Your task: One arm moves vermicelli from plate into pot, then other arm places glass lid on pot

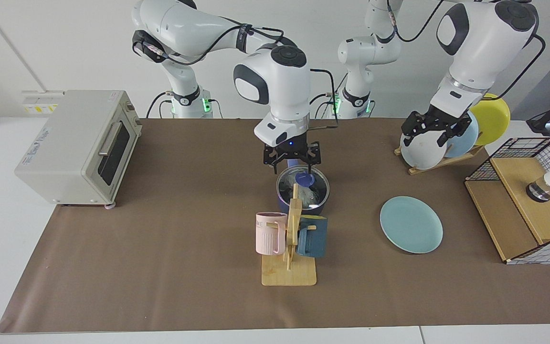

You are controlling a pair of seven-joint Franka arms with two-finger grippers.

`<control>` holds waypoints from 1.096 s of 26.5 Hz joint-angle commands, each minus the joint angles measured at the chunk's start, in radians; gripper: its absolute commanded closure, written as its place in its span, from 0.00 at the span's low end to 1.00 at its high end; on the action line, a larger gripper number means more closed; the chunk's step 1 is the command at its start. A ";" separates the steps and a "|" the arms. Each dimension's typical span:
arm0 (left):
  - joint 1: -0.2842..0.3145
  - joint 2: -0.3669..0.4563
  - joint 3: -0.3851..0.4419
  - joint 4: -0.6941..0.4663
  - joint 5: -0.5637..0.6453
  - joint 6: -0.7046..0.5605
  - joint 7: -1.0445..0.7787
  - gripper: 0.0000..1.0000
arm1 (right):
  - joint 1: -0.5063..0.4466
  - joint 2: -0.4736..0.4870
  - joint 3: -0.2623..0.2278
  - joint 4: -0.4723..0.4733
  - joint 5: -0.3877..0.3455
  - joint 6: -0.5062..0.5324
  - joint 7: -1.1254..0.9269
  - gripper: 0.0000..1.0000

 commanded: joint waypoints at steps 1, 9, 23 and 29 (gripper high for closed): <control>0.002 -0.017 0.001 -0.006 0.005 0.003 0.004 0.00 | -0.037 -0.087 -0.067 -0.020 0.097 -0.067 -0.159 0.00; 0.002 -0.017 0.001 -0.006 0.007 0.003 0.003 0.00 | -0.014 -0.219 -0.410 -0.026 0.350 -0.071 -0.493 0.00; 0.002 -0.017 0.001 -0.006 0.007 0.003 0.004 0.00 | 0.060 -0.321 -0.823 -0.040 0.497 -0.125 -0.811 0.00; 0.002 -0.017 0.001 -0.006 0.007 0.003 0.004 0.00 | 0.074 -0.406 -0.934 -0.106 0.562 -0.124 -0.913 0.00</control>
